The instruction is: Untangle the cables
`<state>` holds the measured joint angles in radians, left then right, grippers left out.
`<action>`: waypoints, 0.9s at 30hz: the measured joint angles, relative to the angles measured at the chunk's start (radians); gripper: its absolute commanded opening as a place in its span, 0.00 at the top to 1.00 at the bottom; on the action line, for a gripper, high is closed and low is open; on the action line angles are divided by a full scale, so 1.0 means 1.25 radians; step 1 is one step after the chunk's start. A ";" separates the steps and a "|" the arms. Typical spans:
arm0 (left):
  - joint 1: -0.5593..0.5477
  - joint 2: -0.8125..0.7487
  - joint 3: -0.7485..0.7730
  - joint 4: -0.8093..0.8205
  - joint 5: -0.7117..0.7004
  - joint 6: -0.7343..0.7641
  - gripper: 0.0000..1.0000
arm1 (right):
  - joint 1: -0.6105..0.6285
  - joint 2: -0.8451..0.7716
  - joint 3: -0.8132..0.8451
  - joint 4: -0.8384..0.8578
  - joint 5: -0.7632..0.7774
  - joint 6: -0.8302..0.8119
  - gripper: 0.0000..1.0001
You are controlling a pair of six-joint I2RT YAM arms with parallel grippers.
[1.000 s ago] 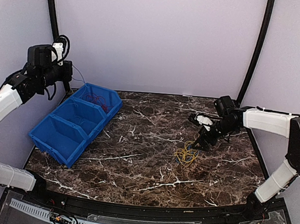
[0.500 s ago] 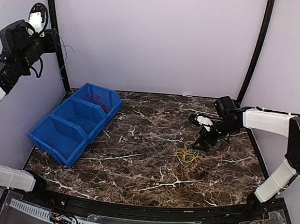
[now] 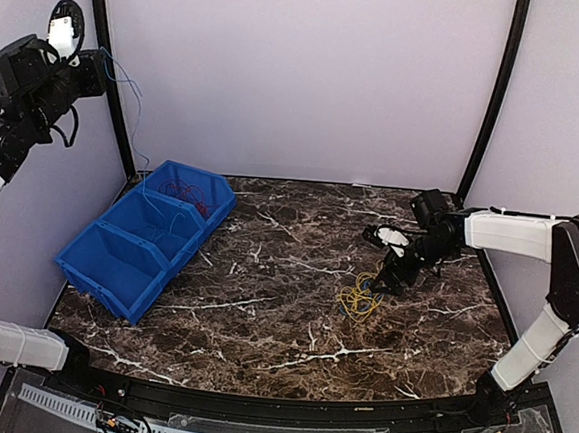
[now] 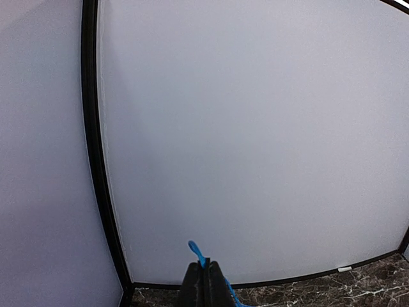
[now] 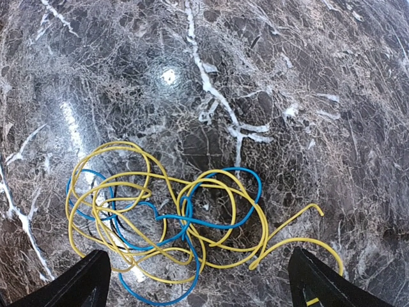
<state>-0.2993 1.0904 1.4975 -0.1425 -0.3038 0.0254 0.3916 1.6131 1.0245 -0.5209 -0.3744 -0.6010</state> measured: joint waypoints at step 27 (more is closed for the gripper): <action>0.003 0.061 -0.280 -0.038 -0.074 -0.043 1.00 | 0.000 0.001 -0.001 -0.002 -0.009 -0.006 0.01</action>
<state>-0.2958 1.1667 1.1481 -0.1905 -0.3958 -0.0288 0.3916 1.6142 1.0233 -0.5236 -0.3851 -0.6090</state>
